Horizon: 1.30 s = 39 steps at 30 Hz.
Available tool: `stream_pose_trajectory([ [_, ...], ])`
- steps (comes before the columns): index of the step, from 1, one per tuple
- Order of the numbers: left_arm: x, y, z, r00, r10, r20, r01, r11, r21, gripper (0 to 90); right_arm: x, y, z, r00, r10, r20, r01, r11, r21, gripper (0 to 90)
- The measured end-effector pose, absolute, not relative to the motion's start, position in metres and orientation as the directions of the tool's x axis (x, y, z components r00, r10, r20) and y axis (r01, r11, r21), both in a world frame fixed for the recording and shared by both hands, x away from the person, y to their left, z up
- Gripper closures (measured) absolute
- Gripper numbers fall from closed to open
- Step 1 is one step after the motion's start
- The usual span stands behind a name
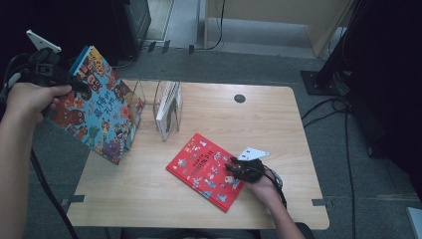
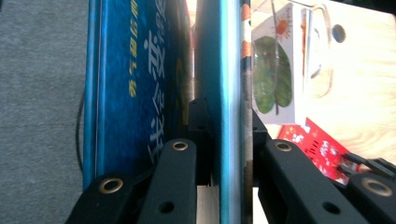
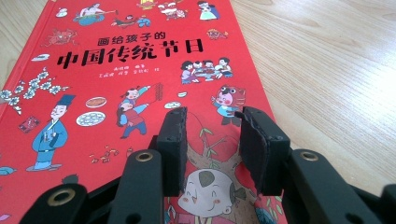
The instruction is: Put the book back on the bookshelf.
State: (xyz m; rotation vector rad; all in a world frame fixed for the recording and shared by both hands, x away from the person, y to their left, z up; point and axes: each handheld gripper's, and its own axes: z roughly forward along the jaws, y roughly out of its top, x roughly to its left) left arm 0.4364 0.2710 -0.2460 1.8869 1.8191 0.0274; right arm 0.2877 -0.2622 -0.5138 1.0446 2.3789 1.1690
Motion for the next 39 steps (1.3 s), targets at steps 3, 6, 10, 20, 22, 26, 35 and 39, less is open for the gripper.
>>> stream_pose_trajectory([
  [3,0.443,0.268,-0.251,0.108,0.937,-0.332,0.929,0.025,0.37,80.5,0.288,-0.262,-0.514,-0.693,0.719,0.053,0.481,0.407,0.777,62.0],
  [6,0.449,0.265,-0.255,0.116,0.934,-0.338,0.928,0.02,0.373,80.2,0.287,-0.262,-0.514,-0.693,0.72,0.051,0.478,0.404,0.78,62.0],
  [10,0.457,0.267,-0.265,0.113,0.929,-0.352,0.929,0.026,0.368,79.9,0.287,-0.262,-0.515,-0.692,0.72,0.047,0.474,0.405,0.782,61.9],
  [20,0.461,0.269,-0.264,0.124,0.922,-0.366,0.927,0.024,0.374,76.5,0.282,-0.262,-0.515,-0.682,0.729,0.047,0.481,0.4,0.78,59.2],
  [22,0.461,0.271,-0.262,0.128,0.915,-0.382,0.928,0.025,0.371,74.9,0.282,-0.264,-0.515,-0.681,0.731,0.05,0.483,0.396,0.781,59.2],
  [26,0.459,0.271,-0.258,0.149,0.91,-0.387,0.929,0.006,0.37,67.7,0.281,-0.265,-0.514,-0.676,0.734,0.06,0.493,0.391,0.777,59.2],
  [35,0.443,0.276,-0.233,0.201,0.9,-0.387,0.899,-0.012,0.438,57.3,0.283,-0.27,-0.513,-0.671,0.736,0.09,0.514,0.374,0.772,60.2],
  [39,0.434,0.275,-0.226,0.229,0.888,-0.399,0.891,-0.026,0.453,56.8,0.283,-0.272,-0.513,-0.665,0.74,0.101,0.524,0.365,0.769,60.5],
])
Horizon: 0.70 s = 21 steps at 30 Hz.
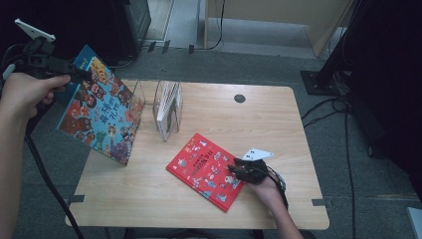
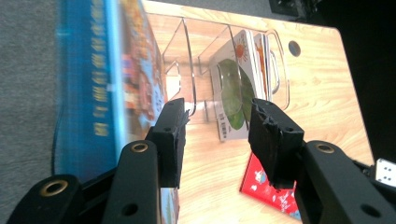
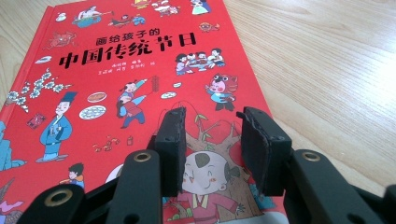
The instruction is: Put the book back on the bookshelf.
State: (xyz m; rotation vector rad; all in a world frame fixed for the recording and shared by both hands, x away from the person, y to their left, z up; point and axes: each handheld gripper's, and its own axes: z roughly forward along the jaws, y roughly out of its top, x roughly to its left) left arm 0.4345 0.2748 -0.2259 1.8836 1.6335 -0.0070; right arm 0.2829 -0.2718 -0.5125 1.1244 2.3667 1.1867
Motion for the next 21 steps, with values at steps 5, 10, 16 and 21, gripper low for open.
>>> stream_pose_trajectory([
  [5,0.424,0.263,-0.235,0.275,0.87,-0.409,0.884,-0.062,0.463,56.0,0.28,-0.277,-0.51,-0.665,0.739,0.107,0.527,0.363,0.768,60.4],
  [10,0.408,0.251,-0.246,0.321,0.855,-0.407,0.873,-0.1,0.477,56.0,0.274,-0.289,-0.507,-0.658,0.747,0.099,0.515,0.35,0.782,60.8],
  [16,0.395,0.239,-0.261,0.347,0.848,-0.4,0.869,-0.13,0.478,54.4,0.268,-0.301,-0.507,-0.648,0.755,0.099,0.524,0.348,0.778,60.8],
  [21,0.389,0.23,-0.279,0.367,0.838,-0.404,0.864,-0.146,0.482,56.3,0.263,-0.309,-0.51,-0.654,0.752,0.083,0.518,0.366,0.773,61.5],
])
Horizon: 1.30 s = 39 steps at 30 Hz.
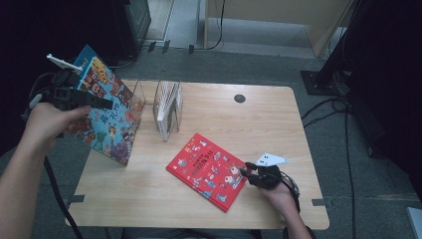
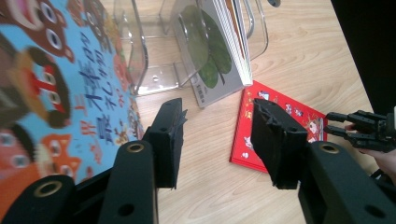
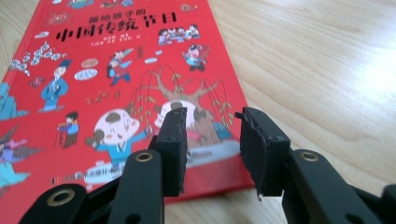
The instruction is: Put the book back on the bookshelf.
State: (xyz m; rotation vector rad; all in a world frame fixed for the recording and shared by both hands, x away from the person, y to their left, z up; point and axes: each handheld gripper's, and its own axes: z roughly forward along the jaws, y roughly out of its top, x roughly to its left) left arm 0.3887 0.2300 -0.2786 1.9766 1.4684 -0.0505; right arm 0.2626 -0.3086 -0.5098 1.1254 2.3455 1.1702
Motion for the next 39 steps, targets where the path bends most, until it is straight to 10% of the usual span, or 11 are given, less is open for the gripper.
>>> stream_pose_trajectory([
  [39,0.354,0.13,-0.413,0.532,0.715,-0.453,0.827,-0.324,0.459,57.5,0.265,-0.315,-0.515,-0.631,0.767,0.119,0.537,0.321,0.78,66.4],
])
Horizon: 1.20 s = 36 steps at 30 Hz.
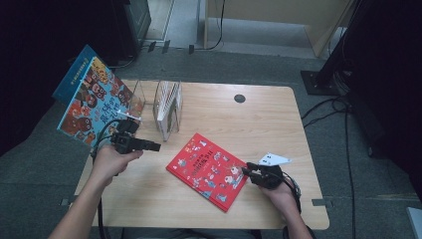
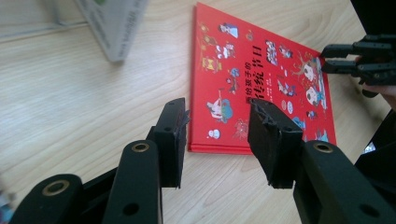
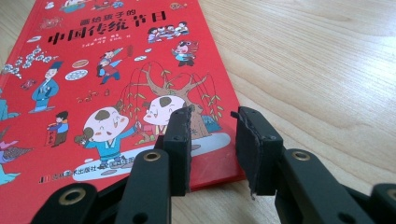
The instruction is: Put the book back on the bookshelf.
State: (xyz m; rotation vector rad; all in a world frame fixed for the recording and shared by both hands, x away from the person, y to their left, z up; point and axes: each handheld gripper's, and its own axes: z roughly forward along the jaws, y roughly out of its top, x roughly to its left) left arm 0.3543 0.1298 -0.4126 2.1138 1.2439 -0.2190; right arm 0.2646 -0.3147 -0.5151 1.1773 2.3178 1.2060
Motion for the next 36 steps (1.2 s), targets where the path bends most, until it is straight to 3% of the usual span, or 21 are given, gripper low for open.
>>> stream_pose_trajectory([
  [12,0.347,0.098,-0.453,0.57,0.71,-0.413,0.811,-0.405,0.422,57.1,0.26,-0.317,-0.516,-0.619,0.776,0.122,0.539,0.306,0.785,70.6],
  [15,0.345,0.098,-0.462,0.557,0.712,-0.427,0.82,-0.393,0.415,60.3,0.257,-0.319,-0.516,-0.594,0.789,0.154,0.562,0.27,0.782,72.0],
  [27,0.321,0.099,-0.478,0.549,0.709,-0.442,0.82,-0.357,0.447,77.4,0.255,-0.329,-0.517,-0.575,0.811,0.108,0.547,0.282,0.788,84.4],
  [36,0.303,0.09,-0.493,0.552,0.709,-0.438,0.82,-0.37,0.436,77.9,0.266,-0.332,-0.52,-0.536,0.842,0.069,0.54,0.279,0.794,84.6],
])
